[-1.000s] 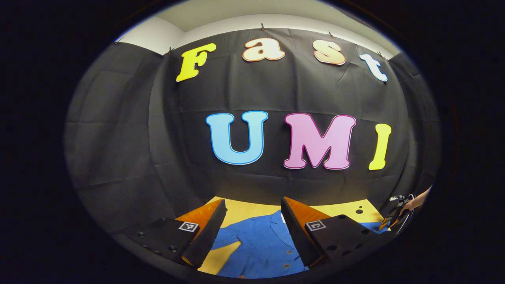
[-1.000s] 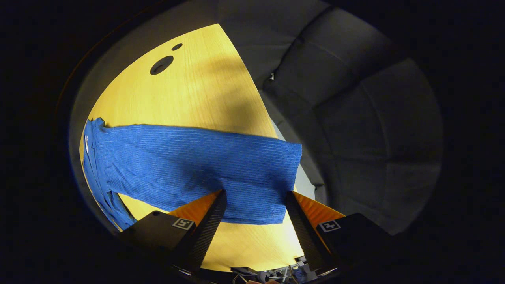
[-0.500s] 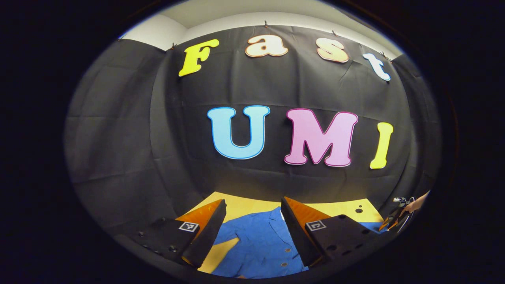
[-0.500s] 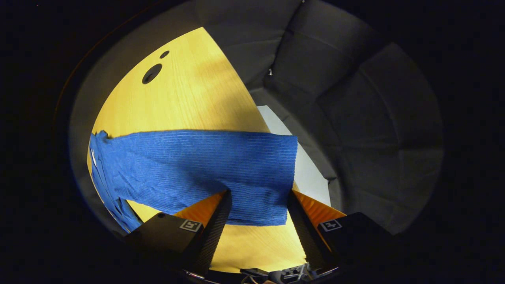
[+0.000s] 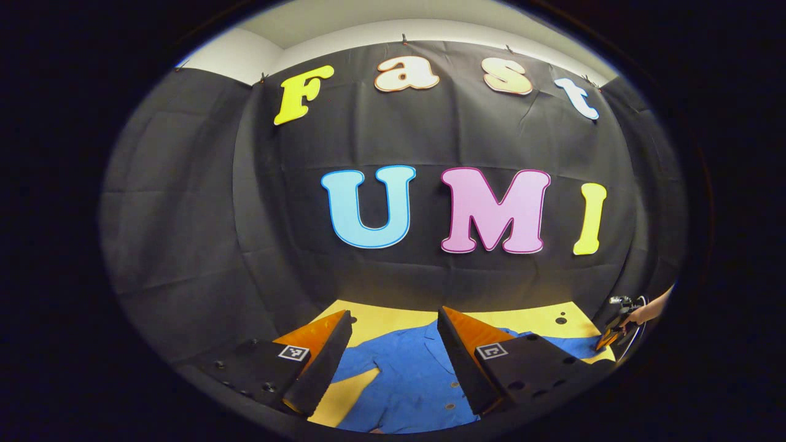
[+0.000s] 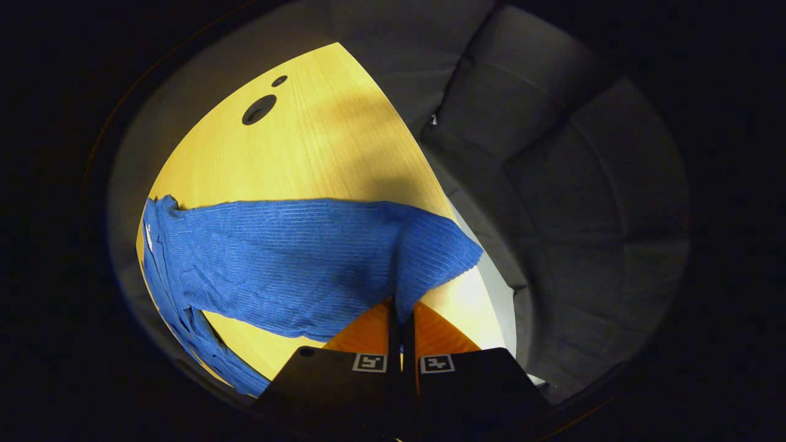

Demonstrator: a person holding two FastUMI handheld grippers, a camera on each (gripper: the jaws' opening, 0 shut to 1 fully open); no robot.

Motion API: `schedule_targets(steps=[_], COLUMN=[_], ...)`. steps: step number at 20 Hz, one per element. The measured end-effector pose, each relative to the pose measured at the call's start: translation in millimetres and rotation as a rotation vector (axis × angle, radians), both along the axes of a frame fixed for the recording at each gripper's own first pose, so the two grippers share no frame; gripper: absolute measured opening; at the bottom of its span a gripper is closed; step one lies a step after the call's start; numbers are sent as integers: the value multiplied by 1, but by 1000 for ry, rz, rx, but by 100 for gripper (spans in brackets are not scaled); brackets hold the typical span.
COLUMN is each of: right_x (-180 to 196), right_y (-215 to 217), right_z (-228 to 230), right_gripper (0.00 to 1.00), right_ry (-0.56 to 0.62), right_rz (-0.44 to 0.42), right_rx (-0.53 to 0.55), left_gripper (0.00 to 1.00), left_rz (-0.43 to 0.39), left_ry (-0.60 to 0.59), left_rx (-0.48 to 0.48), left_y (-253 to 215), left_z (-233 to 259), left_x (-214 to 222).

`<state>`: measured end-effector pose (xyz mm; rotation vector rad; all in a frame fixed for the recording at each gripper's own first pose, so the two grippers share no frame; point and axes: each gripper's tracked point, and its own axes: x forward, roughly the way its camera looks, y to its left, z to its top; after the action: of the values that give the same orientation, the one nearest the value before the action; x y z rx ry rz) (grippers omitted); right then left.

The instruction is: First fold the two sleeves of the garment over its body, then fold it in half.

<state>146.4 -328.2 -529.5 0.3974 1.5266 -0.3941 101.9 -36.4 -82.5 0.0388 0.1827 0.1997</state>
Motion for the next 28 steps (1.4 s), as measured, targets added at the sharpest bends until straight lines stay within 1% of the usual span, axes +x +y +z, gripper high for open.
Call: schedule_targets(steps=[4, 7, 10, 13, 15, 18, 20, 22, 24, 26, 28], right_x=[22, 48, 86, 128, 156, 189, 196, 204, 209, 209, 206], right_y=[16, 37, 72, 134, 188, 275, 351, 423, 494, 544, 580], right_z=[39, 88, 145, 213, 248, 288, 307, 293, 268, 232, 186], right_gripper=[5, 5, 5, 4, 4, 4, 4, 4, 4, 4, 4], right_ry=[-84, -170, -291, -432, -506, -589, -607, -602, -567, -519, -463], right_rz=[75, 93, 112, 86, 82, 145, 223, 324, 370, 421, 488], right_rx=[-58, -75, -99, -48, -2, 36, 59, 65, 117, 123, 104], left_gripper=[81, 81, 81, 81, 81, 81, 81, 81, 81, 81, 81], left_rz=[11, 19, 1, 7, 27, 74, 109, 150, 201, 249, 291], left_ry=[4, -4, -22, -31, -41, -39, -22, -4, 18, 50, 82], left_rx=[-50, -34, -61, -86, -93, -97, -118, -142, -142, -129, -124], left_y=[18, 43, 65, 98, 127, 169, 194, 217, 244, 266, 285], left_z=[-7, -7, -5, -5, -4, -11, -23, -35, -48, -60, -73], left_x=[-14, -23, -30, -38, -46, -62, -75, -89, -104, -120, -135])
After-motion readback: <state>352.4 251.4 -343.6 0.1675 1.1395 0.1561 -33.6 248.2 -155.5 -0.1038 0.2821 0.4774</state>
